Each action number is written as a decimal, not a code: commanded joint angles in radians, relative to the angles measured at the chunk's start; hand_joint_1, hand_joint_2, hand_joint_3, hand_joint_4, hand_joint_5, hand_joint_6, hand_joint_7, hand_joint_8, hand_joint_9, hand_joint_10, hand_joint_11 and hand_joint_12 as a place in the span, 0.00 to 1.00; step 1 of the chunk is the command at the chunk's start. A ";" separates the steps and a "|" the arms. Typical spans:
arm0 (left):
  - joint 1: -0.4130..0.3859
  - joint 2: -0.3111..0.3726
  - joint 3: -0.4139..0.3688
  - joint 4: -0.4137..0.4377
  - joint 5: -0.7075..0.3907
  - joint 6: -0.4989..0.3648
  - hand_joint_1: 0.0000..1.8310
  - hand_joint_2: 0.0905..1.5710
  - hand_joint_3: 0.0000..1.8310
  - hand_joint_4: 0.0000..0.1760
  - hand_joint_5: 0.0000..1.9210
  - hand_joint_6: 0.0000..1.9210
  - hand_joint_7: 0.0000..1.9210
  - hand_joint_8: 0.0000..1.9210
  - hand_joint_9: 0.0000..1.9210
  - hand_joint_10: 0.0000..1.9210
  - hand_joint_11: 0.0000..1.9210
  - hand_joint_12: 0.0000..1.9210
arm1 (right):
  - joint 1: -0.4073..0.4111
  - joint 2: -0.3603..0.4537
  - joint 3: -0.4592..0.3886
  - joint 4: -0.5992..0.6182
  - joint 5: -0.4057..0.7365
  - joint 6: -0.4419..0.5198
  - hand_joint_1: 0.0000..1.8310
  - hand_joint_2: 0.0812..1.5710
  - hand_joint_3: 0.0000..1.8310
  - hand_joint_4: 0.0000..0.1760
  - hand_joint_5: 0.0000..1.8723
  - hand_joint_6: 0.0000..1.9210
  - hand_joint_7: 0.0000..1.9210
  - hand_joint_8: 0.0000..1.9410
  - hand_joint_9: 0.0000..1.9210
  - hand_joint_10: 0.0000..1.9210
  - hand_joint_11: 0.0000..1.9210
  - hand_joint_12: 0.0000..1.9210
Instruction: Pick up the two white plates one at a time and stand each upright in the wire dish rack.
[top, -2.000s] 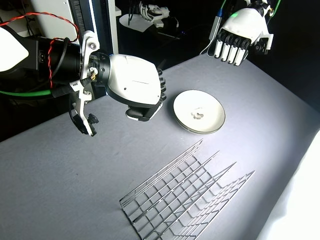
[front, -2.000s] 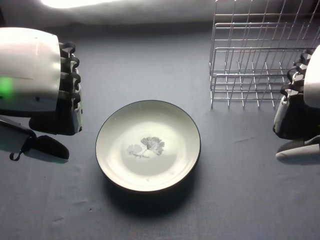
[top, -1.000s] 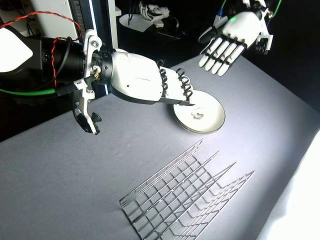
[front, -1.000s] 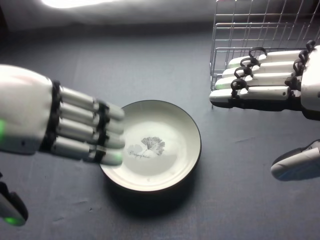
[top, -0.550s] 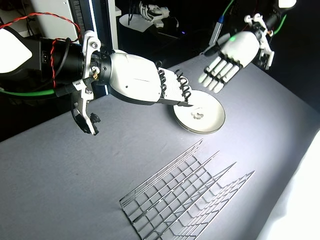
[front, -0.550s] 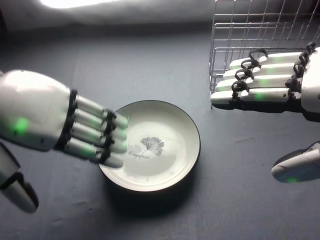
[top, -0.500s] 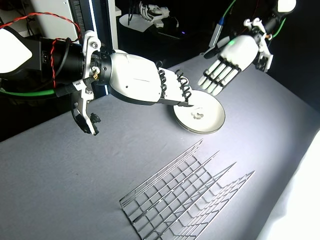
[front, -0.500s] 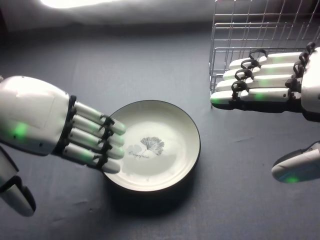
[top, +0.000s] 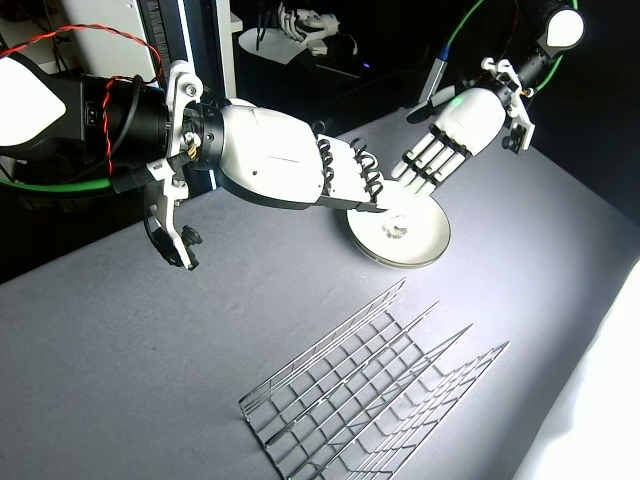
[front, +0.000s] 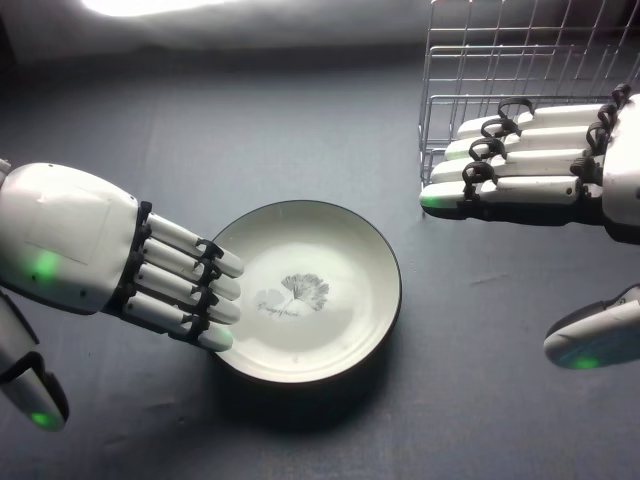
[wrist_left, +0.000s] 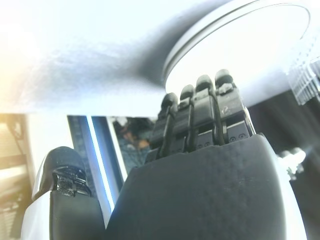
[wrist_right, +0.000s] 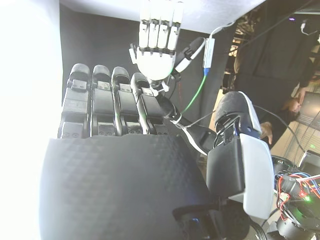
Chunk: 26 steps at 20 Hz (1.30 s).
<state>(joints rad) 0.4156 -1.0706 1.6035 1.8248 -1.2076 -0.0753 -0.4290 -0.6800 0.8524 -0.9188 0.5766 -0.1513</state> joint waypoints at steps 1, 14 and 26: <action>-0.003 -0.005 0.012 -0.069 -0.047 0.003 0.00 0.66 0.00 0.00 0.00 0.00 0.00 0.00 0.00 0.00 0.00 0.00 | 0.007 0.001 0.002 0.046 0.083 0.003 0.00 0.71 0.00 0.00 0.00 0.00 0.00 0.00 0.00 0.00 0.00 0.00; -0.008 -0.087 0.100 -0.050 -0.063 0.027 0.00 0.66 0.00 0.00 0.00 0.00 0.00 0.00 0.00 0.00 0.00 0.00 | -0.002 -0.001 0.002 0.046 0.088 0.003 0.00 0.70 0.00 0.00 0.00 0.00 0.00 0.00 0.00 0.00 0.00 0.00; 0.016 -0.148 0.199 -0.043 -0.053 0.045 0.00 0.66 0.00 0.00 0.00 0.00 0.00 0.00 0.00 0.00 0.00 0.00 | -0.004 -0.003 0.002 0.046 0.094 0.003 0.00 0.72 0.00 0.00 0.00 0.00 0.00 0.00 0.00 0.00 0.00 0.00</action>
<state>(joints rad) 0.4301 -1.2198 1.7996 1.8423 -1.2289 -0.0322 -0.4397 -0.6853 0.8524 -0.9199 0.5858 -0.1528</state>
